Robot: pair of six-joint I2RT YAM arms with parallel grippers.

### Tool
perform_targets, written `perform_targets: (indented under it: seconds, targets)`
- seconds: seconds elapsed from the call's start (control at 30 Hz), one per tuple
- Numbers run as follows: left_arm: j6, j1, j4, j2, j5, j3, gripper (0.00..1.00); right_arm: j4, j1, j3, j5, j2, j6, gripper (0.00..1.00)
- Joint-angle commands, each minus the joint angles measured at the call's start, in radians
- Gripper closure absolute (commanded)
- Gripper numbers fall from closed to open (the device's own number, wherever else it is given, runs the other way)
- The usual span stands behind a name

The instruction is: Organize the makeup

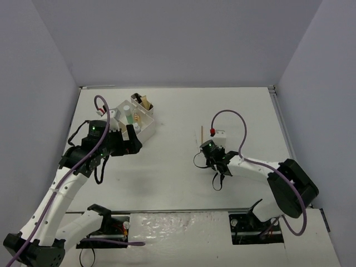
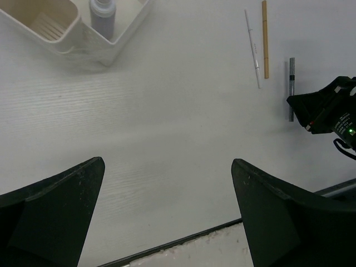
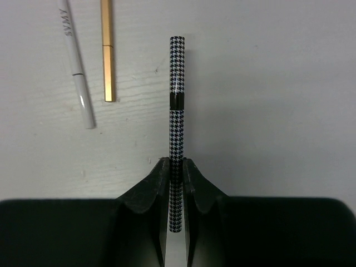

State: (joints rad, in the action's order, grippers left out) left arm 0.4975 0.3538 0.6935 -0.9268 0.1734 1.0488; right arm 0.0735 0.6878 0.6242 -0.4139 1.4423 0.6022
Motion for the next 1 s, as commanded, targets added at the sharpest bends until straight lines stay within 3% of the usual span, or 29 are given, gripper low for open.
perform_targets:
  seconds: [0.0, 0.17, 0.37, 0.57, 0.8, 0.97]
  targets:
    - [0.083, 0.044, -0.121, -0.065, 0.113, 0.087, 0.03, 0.046, 0.057, 0.015, -0.053, -0.220, -0.100, 1.00]
    - [0.121, 0.145, -0.147, -0.158, 0.095, 0.182, 0.03, 0.231, 0.216, -0.020, -0.022, -0.400, -0.304, 1.00]
    - [0.146, 0.234, -0.143, -0.282, 0.084, 0.340, 0.03, 0.469, 0.255, -0.052, 0.225, -0.504, -0.476, 1.00]
    - [0.186, 0.283, -0.155, -0.356, 0.104, 0.440, 0.09, 0.518, 0.259, -0.008, 0.326, -0.457, -0.542, 1.00]
    - [0.217, 0.310, -0.143, -0.424, 0.081, 0.497, 0.28, 0.557, 0.261, 0.008, 0.363, -0.418, -0.550, 1.00]
    - [0.222, 0.326, -0.097, -0.473, 0.084, 0.522, 0.33, 0.561, 0.265, 0.011, 0.368, -0.414, -0.557, 1.00]
